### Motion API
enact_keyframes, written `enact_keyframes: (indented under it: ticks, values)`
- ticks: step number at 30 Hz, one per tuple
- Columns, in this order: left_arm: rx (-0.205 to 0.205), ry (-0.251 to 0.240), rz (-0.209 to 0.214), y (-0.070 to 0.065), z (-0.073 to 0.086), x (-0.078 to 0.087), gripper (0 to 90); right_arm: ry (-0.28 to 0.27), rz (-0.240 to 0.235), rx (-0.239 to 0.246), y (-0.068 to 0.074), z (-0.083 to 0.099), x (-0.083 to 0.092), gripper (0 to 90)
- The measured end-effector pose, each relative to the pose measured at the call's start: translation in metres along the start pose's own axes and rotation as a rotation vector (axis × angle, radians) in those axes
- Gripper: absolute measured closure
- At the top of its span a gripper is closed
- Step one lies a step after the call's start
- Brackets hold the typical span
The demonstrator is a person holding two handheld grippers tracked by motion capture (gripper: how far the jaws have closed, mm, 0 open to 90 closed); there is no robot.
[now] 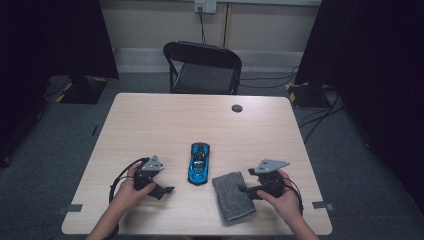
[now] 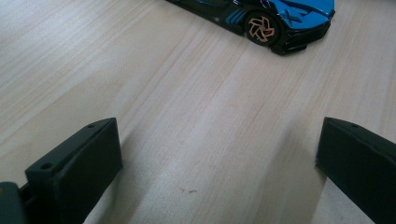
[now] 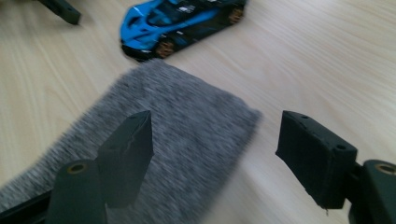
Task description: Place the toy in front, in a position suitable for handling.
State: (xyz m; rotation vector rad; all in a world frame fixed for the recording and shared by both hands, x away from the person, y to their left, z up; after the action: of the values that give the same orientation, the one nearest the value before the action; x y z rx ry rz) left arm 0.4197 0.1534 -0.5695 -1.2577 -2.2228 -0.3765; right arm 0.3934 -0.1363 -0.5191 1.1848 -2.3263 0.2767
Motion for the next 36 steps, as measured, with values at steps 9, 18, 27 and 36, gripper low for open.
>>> enact_keyframes:
  ticks: [9, 18, 27, 36]
  values:
    - [0.000, 0.000, 0.000, 0.000, 0.000, 0.000, 0.0, 0.079, -0.063, 0.107, 0.034, 0.007, -0.029, 25.1]
    - [0.000, 0.000, 0.000, 0.000, 0.000, 0.000, 0.0, 0.120, -0.057, 0.107, 0.023, 0.020, -0.032, 25.2]
    - [0.000, 0.000, 0.000, 0.000, 0.000, 0.000, 0.0, 0.117, -0.013, 0.080, -0.005, 0.025, -0.022, 25.2]
    - [0.000, 0.000, 0.000, 0.000, 0.000, 0.000, 0.0, 0.108, 0.003, 0.062, -0.028, 0.031, -0.012, 25.1]
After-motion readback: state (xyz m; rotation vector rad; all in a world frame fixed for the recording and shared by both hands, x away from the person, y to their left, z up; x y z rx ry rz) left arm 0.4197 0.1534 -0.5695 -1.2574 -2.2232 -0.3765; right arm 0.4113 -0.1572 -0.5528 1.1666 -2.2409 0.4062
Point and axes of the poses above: each handheld gripper's, and its own axes: x roughly backward along the jaws, z roughly out of its underside, y roughly to its left, the point moved 9 cm from there along -x, roughly forward along the jaws, and after that the axes turned 9 degrees about -y, right-handed, at the moved point
